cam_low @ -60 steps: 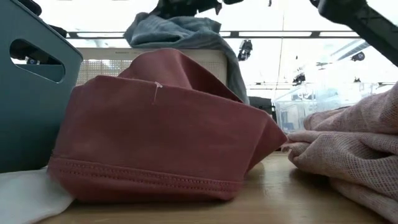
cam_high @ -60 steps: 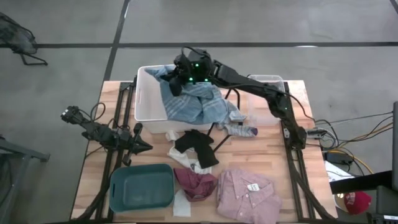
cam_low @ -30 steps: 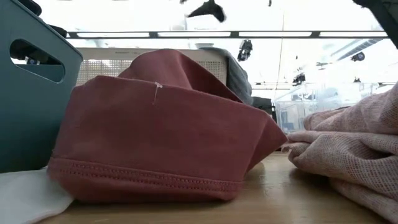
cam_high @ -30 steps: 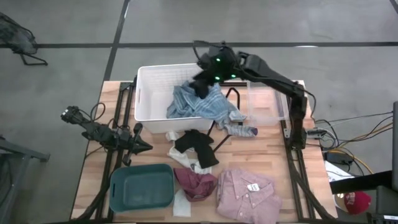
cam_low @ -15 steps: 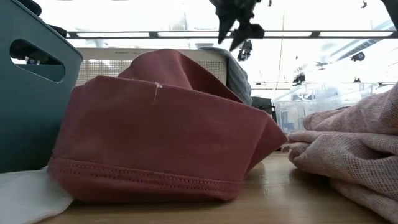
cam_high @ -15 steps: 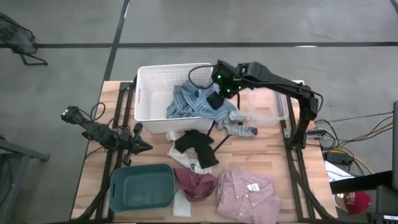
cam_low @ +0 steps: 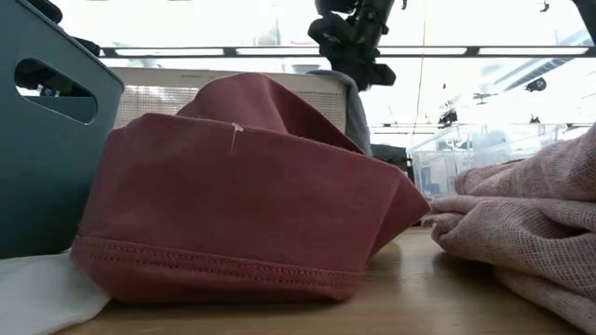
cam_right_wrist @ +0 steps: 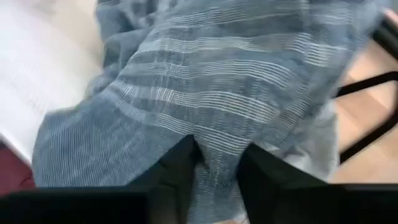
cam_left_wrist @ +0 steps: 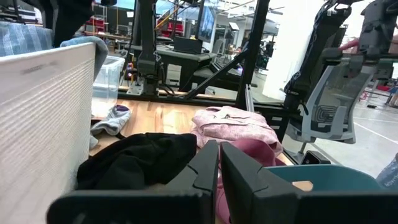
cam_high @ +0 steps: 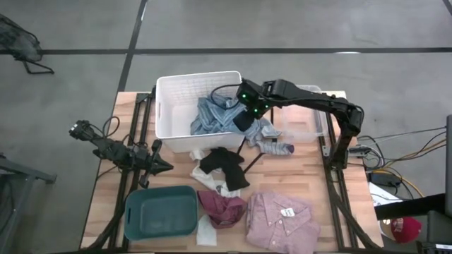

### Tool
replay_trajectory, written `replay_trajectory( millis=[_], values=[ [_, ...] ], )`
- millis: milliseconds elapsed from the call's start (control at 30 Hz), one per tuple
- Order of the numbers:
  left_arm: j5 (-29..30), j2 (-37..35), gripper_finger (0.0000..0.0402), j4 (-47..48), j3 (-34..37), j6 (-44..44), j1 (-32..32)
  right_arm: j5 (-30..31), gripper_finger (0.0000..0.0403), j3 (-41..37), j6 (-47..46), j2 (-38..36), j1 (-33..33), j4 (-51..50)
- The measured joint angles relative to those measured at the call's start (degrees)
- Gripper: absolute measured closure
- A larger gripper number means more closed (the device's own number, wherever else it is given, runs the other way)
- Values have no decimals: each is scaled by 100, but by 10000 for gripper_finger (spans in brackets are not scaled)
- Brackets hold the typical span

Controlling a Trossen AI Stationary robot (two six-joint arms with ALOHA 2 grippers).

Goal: Pick & Place Cloths
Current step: Put the blue polo shirt into the white bin

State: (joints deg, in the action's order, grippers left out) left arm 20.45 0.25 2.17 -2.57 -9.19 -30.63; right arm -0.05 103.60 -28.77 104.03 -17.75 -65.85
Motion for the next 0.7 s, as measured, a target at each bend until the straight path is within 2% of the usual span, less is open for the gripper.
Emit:
replay_trajectory(
  millis=[100,167,400,700],
  values=[
    [-5,0,378,0,0,0,0,48,363,151,-45,11,-15,-55],
    [-14,0,378,0,0,0,0,110,380,301,-39,20,-23,-32],
    [0,0,378,-2,0,-15,-2,127,357,807,24,11,-14,-138],
    [-8,0,378,0,0,-9,-2,203,368,1173,-20,-2,-12,-267]
  ],
)
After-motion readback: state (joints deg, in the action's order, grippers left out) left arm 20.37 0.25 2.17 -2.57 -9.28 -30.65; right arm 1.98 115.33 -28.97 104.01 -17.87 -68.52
